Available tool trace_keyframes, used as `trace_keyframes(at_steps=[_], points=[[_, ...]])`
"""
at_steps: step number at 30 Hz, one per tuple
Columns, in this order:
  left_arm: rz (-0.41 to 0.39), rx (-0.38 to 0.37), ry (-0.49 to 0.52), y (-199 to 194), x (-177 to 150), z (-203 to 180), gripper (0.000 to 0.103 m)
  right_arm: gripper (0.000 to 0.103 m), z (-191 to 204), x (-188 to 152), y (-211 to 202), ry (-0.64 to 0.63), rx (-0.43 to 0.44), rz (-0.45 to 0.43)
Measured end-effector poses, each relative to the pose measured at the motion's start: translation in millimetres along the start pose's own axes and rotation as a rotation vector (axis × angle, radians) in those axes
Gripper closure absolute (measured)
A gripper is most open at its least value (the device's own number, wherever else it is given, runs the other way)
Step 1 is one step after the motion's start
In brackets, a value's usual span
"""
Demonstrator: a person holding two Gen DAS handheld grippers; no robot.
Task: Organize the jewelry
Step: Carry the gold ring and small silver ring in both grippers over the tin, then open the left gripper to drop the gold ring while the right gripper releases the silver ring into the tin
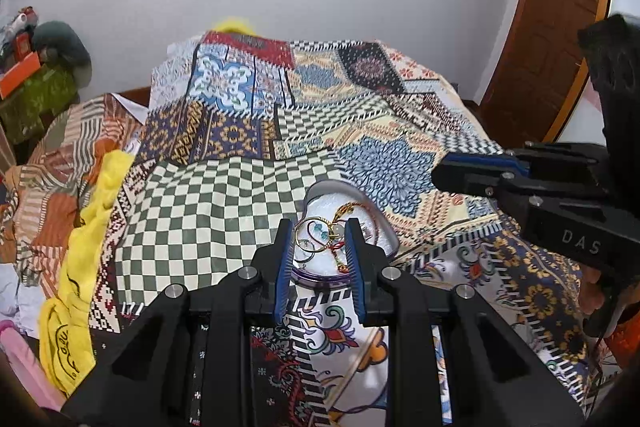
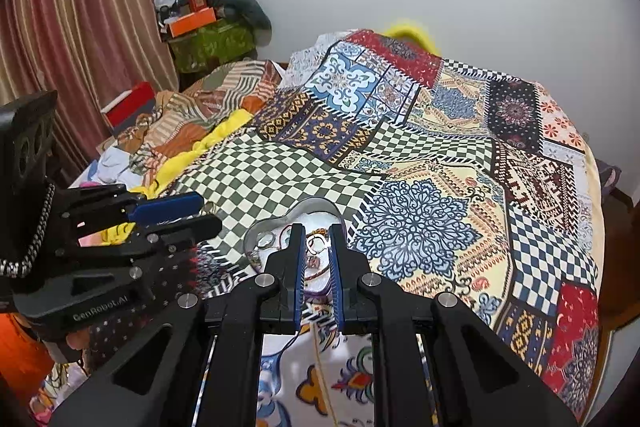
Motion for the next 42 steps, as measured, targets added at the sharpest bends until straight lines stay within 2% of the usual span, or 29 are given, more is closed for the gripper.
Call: trace_keyframes(at_steps=[11, 18, 32, 35, 38, 40, 42], points=[[0.083, -0.026, 0.003, 46, 1, 4, 0.079, 0.093, -6, 12, 47, 0.010, 0.029, 0.110], [0.104, -0.036, 0.004, 59, 1, 7, 0.079, 0.093, -7, 13, 68, 0.013, 0.051, 0.168], [0.108, -0.031, 0.016, 63, 1, 7, 0.079, 0.093, -9, 16, 74, 0.017, 0.037, 0.169], [0.112, -0.030, 0.018, 62, -1, 5, 0.077, 0.093, -9, 16, 75, 0.020, 0.029, 0.177], [0.107, -0.026, 0.012, 59, -1, 5, 0.068, 0.093, -8, 16, 74, 0.017, 0.025, 0.182], [0.105, -0.027, 0.004, 57, -1, 6, 0.067, 0.091, -7, 16, 73, 0.013, 0.014, 0.183], [0.104, -0.029, -0.002, 54, -2, 7, 0.067, 0.082, -6, 16, 72, 0.011, 0.005, 0.181]])
Point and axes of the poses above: each gripper's, at about its wrist camera, not at the fingertips, and y roughly the way its jaws point, z to its left, x to its top, the point moved 4 cm from there along y, roughly the way its jaws point, and after that the axes turned 13 degrees about z, right-handed, at the moved point
